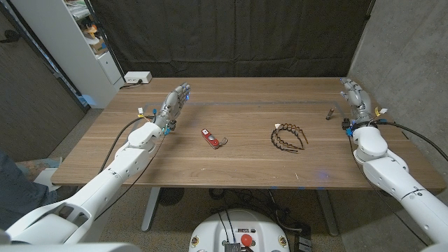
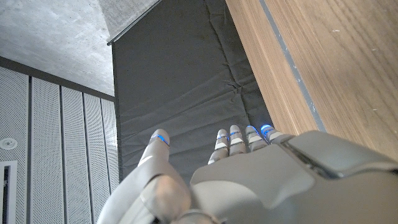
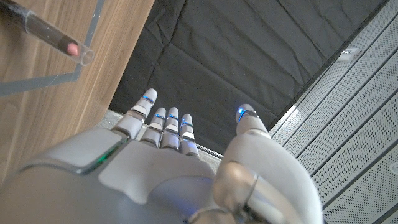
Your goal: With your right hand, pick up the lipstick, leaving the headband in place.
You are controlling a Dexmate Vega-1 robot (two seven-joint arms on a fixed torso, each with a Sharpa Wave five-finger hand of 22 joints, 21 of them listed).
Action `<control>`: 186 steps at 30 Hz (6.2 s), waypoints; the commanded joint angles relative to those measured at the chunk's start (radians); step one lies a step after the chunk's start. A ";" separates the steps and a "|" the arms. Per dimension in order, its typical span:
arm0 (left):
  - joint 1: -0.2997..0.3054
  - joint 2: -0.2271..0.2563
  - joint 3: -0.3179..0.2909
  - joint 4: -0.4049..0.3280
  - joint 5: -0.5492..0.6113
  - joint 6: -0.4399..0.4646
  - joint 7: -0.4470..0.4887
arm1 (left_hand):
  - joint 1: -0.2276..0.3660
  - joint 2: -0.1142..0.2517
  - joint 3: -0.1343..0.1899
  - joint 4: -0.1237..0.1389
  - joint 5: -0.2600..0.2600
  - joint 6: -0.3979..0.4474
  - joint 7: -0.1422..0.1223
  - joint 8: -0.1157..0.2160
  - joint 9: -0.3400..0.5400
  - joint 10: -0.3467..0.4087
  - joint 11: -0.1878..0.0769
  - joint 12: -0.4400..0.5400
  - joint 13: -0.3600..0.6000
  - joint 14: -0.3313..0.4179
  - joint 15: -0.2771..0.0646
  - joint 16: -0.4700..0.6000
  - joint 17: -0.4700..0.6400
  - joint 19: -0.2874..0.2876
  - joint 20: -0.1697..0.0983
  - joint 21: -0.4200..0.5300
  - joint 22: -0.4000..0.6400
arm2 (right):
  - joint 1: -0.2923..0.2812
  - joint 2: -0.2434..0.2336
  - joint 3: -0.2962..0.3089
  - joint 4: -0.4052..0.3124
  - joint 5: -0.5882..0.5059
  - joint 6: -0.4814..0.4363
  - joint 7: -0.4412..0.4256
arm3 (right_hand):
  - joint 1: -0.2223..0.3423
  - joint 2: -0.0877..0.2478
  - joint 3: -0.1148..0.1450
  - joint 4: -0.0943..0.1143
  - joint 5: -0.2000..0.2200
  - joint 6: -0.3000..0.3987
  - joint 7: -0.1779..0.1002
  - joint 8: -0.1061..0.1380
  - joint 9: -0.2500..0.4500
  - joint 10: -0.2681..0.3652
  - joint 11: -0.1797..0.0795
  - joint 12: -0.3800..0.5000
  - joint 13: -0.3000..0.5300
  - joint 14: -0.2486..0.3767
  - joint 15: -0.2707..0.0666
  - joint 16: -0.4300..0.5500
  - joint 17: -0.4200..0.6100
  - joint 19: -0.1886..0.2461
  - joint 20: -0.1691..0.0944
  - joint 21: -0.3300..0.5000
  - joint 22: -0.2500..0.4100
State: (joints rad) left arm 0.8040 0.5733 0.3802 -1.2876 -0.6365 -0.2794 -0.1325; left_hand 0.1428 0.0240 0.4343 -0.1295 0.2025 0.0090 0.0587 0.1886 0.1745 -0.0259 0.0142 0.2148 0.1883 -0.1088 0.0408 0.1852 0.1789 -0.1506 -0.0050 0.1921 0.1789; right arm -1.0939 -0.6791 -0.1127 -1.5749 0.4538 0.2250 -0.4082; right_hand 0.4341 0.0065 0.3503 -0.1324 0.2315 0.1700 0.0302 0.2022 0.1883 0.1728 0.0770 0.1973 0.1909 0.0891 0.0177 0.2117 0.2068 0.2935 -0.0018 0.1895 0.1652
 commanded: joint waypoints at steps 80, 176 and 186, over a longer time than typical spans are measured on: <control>0.028 0.020 -0.010 -0.072 0.014 0.008 0.042 | 0.012 -0.002 -0.009 -0.002 -0.005 0.009 0.003 -0.001 0.003 -0.003 -0.003 -0.004 0.005 -0.011 0.000 0.001 0.003 -0.031 0.003 0.001 0.004 | -0.030 -0.075 -0.059 -0.018 -0.255 -0.208 -0.176 | 0.234 -0.171 -0.051 -0.045 0.132 -0.217 0.011 -0.024 0.005 -0.012 -0.031 -0.010 -0.006 -0.009 0.000 -0.011 -0.008 -0.002 0.004 0.001 0.005; 0.001 0.006 0.004 -0.062 0.028 0.018 0.048 | 0.013 0.000 -0.016 -0.001 -0.005 0.012 0.001 -0.001 0.003 -0.006 -0.007 -0.006 0.005 -0.015 -0.003 0.002 0.003 -0.046 0.012 0.004 0.004 | 0.125 -0.095 -0.220 0.046 -0.320 -0.482 -0.197 | 0.410 -0.096 -0.194 0.003 0.200 0.178 0.007 0.056 0.007 0.275 -0.049 0.036 -0.003 0.238 -0.054 0.067 0.012 0.144 -0.002 0.017 0.008; 0.015 0.013 -0.002 -0.074 0.026 0.019 0.054 | 0.013 0.001 -0.016 -0.001 -0.005 0.012 0.000 -0.001 0.003 -0.006 -0.008 -0.005 0.005 -0.016 -0.003 0.002 0.003 -0.047 0.013 0.004 0.004 | 0.134 -0.084 -0.232 0.058 -0.321 -0.494 -0.204 | 0.418 -0.088 -0.201 0.005 0.203 0.207 0.006 0.060 0.008 0.308 -0.044 0.040 -0.003 0.265 -0.058 0.078 0.015 0.160 -0.004 0.020 0.008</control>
State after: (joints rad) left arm 0.8088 0.5826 0.3822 -1.3572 -0.6070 -0.2574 -0.0804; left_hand 0.1428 0.0240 0.4202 -0.1324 0.2025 0.0198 0.0589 0.1886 0.1745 -0.0314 0.0087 0.2110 0.1883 -0.1120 0.0375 0.1852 0.1788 -0.1703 -0.0001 0.1924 0.1788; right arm -0.9714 -0.7731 -0.3306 -1.5274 0.1365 -0.2493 -0.6036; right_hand 0.8377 -0.0840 0.1517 -0.1293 0.4291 0.3633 0.0371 0.2555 0.1930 0.4597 0.0311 0.2283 0.1838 0.3348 -0.0415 0.2815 0.2165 0.4396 -0.0079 0.2050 0.1699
